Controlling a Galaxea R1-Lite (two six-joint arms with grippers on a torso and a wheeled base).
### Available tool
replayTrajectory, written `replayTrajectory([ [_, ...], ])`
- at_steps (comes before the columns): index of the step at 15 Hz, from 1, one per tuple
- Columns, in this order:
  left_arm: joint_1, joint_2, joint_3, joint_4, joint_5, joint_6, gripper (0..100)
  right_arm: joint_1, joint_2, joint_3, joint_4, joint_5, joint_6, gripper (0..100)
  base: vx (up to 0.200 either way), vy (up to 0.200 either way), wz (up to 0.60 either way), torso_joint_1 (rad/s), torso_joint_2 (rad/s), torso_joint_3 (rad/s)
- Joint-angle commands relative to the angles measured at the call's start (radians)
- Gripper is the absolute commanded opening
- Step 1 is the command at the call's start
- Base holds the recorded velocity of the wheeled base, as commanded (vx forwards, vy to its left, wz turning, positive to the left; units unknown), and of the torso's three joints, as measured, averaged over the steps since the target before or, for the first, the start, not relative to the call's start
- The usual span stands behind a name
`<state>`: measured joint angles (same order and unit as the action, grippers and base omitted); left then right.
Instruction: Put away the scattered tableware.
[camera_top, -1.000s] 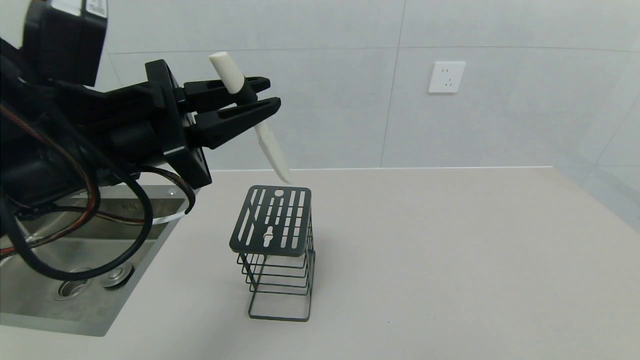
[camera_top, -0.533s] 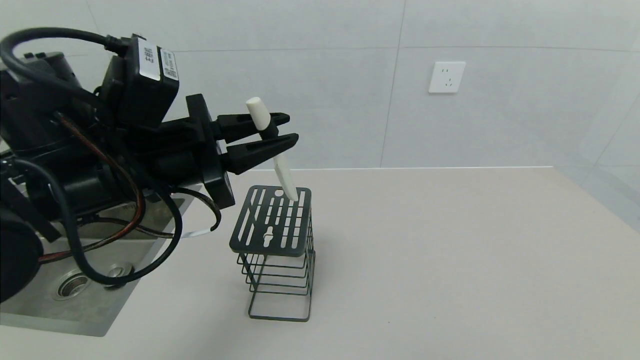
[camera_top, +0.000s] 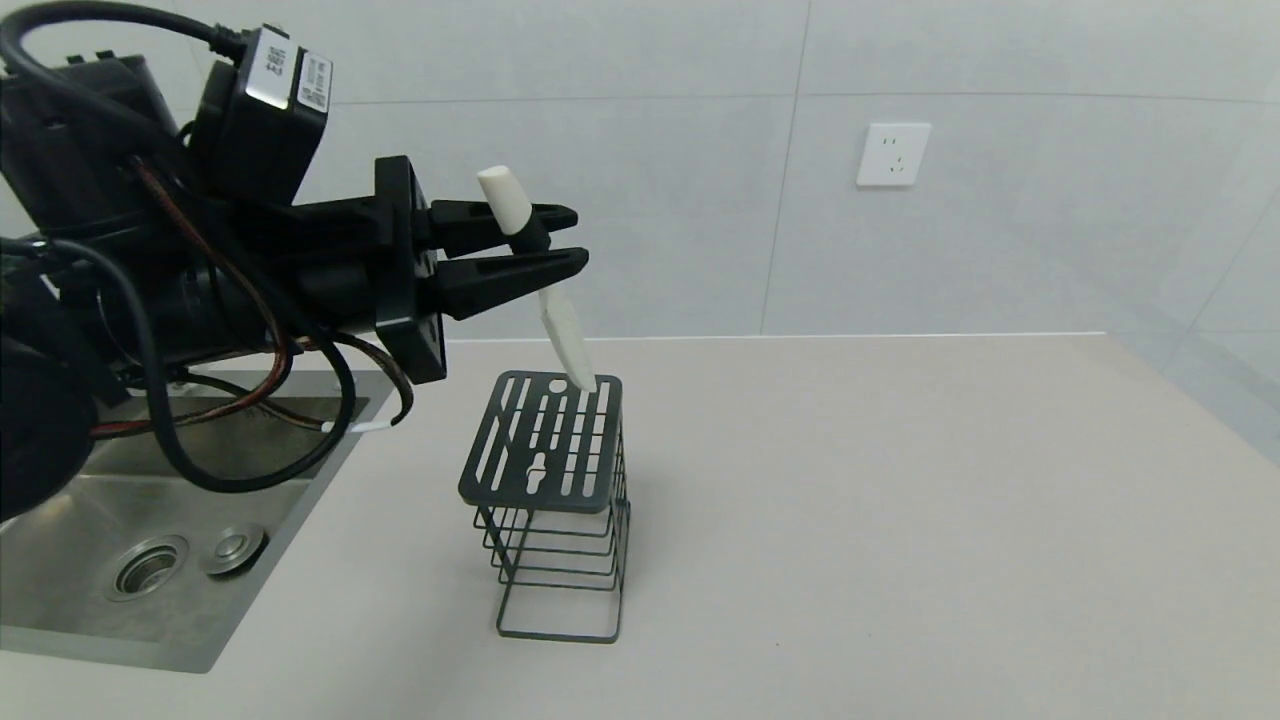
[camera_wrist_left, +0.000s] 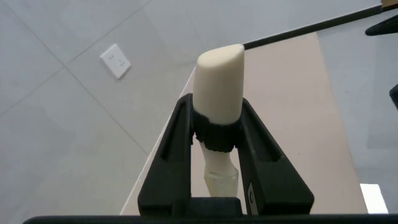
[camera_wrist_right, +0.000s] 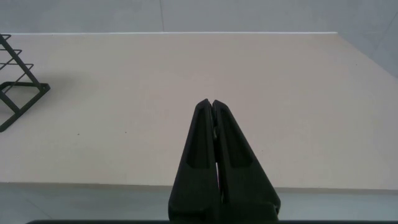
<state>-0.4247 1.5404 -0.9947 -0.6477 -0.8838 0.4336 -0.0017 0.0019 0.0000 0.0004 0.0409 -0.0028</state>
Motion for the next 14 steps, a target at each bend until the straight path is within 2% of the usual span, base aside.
replayTrajectory([
  [1, 0.001, 0.024, -0.002, 0.000, -0.003, 0.004, 0, 0.000, 0.000, 0.000, 0.000, 0.001, 0.000, 0, 0.000, 0.000, 0.00, 0.000, 0.00, 0.000],
  [2, 0.001, 0.055, -0.010, 0.000, -0.004, 0.062, 0, 0.000, 0.000, 0.000, 0.000, 0.001, 0.001, 0, 0.000, 0.000, 0.00, 0.000, 0.00, 0.000],
  [3, 0.001, 0.064, -0.010, 0.003, -0.003, 0.068, 0, 0.000, 0.000, 0.000, 0.000, 0.001, 0.001, 0, 0.000, 0.000, 0.00, 0.000, 0.00, 0.000],
  [11, -0.005, 0.083, -0.016, 0.006, 0.009, 0.059, 0, 0.000, 0.000, 0.000, 0.000, -0.001, 0.000, 0, 0.000, 0.000, 0.00, 0.000, 0.00, 0.000],
  [14, -0.002, 0.101, -0.051, 0.006, 0.011, 0.059, 0, 0.000, 0.000, 0.000, 0.000, 0.001, 0.001, 0, 0.000, 0.000, 0.00, 0.000, 0.00, 0.000],
])
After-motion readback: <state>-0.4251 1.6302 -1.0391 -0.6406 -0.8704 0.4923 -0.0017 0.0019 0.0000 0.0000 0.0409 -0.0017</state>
